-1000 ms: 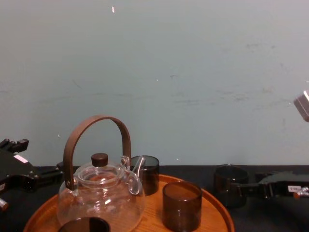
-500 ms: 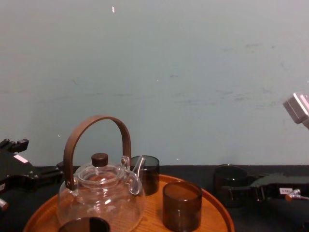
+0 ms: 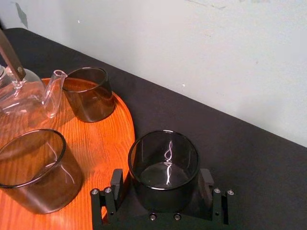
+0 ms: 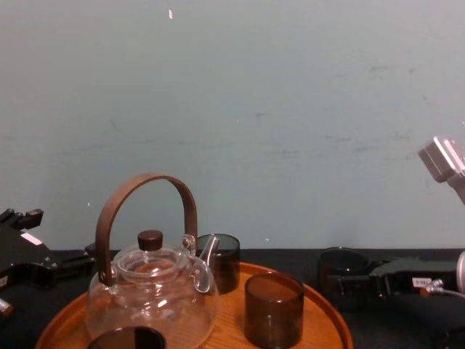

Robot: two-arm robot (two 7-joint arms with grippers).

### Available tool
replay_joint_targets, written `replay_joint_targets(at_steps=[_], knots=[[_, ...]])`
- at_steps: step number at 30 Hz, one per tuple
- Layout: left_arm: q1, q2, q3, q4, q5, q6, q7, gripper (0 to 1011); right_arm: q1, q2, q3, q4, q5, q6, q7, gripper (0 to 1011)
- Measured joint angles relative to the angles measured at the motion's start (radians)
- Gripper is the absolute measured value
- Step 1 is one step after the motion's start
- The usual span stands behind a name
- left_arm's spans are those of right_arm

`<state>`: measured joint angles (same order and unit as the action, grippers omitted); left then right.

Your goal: Pick up the glass from the table and place it on the tray.

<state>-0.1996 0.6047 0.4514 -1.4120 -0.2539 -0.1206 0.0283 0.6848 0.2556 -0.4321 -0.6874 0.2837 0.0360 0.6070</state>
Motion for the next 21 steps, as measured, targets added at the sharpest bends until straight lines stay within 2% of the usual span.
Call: replay_joint_targets(at_steps=[16, 21], knots=[[0.0, 0.0, 0.0, 0.0, 0.0, 0.0, 0.0, 1001, 0.043, -0.028, 0.01, 0.077, -0.02, -0.026, 0.007, 1002], [0.0, 0.0, 0.0, 0.0, 0.0, 0.0, 0.0, 1001, 0.07, -0.047, 0.011, 0.13, -0.03, -0.045, 0.017, 1002]])
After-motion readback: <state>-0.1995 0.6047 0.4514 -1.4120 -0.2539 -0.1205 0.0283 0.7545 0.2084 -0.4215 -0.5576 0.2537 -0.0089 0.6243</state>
